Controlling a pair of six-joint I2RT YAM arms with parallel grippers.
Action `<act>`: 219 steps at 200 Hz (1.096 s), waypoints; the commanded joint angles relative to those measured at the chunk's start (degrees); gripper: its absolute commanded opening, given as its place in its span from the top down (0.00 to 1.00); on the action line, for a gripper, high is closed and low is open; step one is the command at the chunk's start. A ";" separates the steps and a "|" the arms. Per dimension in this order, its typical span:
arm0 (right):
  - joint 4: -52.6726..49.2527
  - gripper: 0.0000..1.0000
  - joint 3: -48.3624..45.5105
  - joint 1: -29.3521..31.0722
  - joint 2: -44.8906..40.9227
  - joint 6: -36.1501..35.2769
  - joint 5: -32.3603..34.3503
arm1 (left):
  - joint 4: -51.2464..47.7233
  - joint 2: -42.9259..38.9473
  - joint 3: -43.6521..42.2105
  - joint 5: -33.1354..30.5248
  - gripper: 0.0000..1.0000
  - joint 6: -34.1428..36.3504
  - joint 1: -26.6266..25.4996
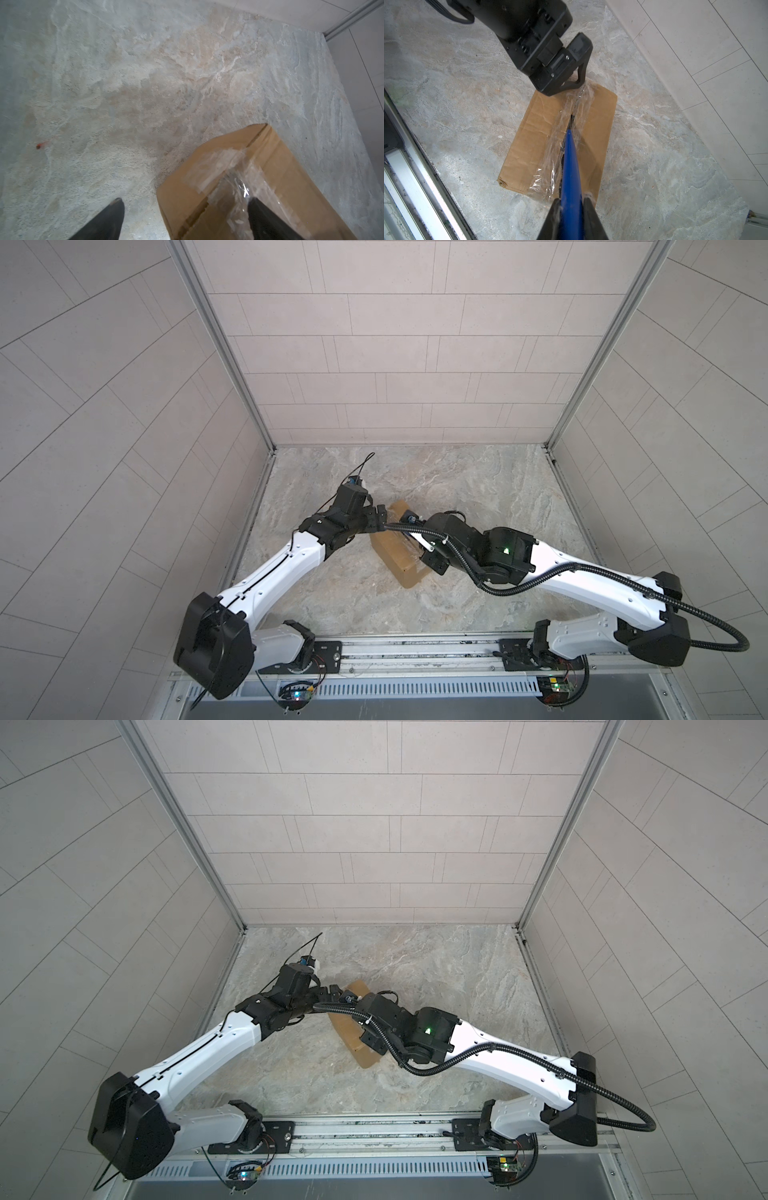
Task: Unpack the express box
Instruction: 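Drag the blade along the seam away from the robot while the left holds the box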
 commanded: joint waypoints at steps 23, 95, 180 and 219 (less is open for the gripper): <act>-3.99 1.00 2.46 0.10 0.57 1.00 1.49 | -2.93 2.15 0.51 -2.27 0.06 0.74 -0.77; -11.16 1.00 1.65 1.29 -3.01 5.38 4.55 | -5.22 2.32 0.07 -5.05 0.06 -0.03 -0.88; -3.64 1.00 2.09 1.69 0.67 5.92 1.60 | -3.15 2.47 -0.72 -3.45 0.06 -1.23 -0.89; -3.35 1.00 3.29 1.69 2.93 5.92 1.29 | -2.58 2.39 -0.54 -3.01 0.06 -2.06 -0.89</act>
